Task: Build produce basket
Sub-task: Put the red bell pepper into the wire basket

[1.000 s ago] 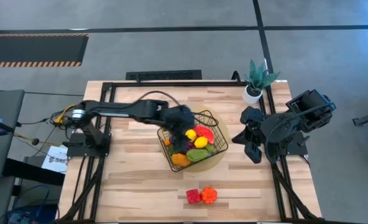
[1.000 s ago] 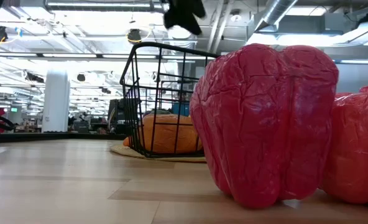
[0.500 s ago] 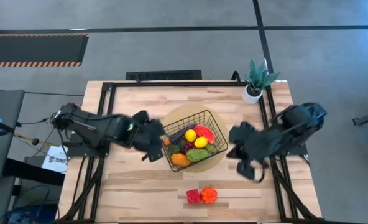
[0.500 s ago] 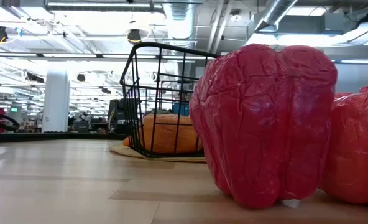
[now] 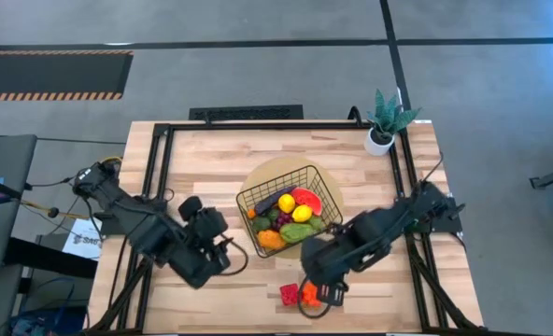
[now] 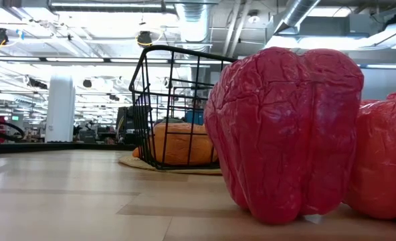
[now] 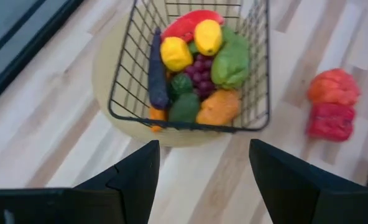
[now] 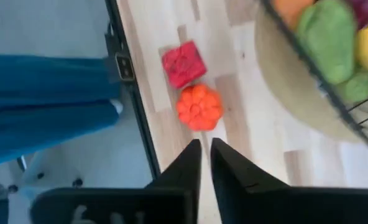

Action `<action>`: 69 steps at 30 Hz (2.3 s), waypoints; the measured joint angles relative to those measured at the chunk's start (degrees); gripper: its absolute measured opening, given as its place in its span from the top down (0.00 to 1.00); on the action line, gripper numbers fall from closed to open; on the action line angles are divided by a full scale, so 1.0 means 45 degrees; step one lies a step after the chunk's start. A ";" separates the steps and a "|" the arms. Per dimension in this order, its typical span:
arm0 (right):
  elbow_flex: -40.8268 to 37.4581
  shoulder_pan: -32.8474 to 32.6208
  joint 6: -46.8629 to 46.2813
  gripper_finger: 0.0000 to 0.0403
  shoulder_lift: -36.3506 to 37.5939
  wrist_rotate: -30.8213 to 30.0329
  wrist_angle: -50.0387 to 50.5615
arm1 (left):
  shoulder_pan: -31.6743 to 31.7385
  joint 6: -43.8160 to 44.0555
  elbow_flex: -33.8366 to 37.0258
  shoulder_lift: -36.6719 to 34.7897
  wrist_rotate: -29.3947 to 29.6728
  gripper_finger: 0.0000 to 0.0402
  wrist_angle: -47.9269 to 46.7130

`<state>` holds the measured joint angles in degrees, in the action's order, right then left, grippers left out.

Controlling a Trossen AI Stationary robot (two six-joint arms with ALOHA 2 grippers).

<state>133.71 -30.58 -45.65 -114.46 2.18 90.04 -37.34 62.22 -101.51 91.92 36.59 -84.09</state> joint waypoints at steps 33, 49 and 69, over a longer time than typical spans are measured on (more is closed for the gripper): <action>-0.0010 -0.0050 -0.3812 0.43 -0.4437 0.0454 -0.2735 | -0.2719 -0.0510 0.0005 0.0005 -0.0278 0.42 -0.1316; 0.0000 -0.0532 -0.5404 0.43 -0.4432 -0.0714 -0.2421 | -0.2857 -0.0345 0.0010 0.0005 -0.0003 0.42 -0.1316; 0.0017 -0.0783 -0.6180 0.43 -0.5104 -0.0829 -0.3276 | -0.2848 -0.0345 0.0010 0.0005 0.0026 0.42 -0.1316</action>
<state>133.79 -34.10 -73.46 -137.43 -1.55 75.29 -50.15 60.66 -101.47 91.94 36.71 -90.02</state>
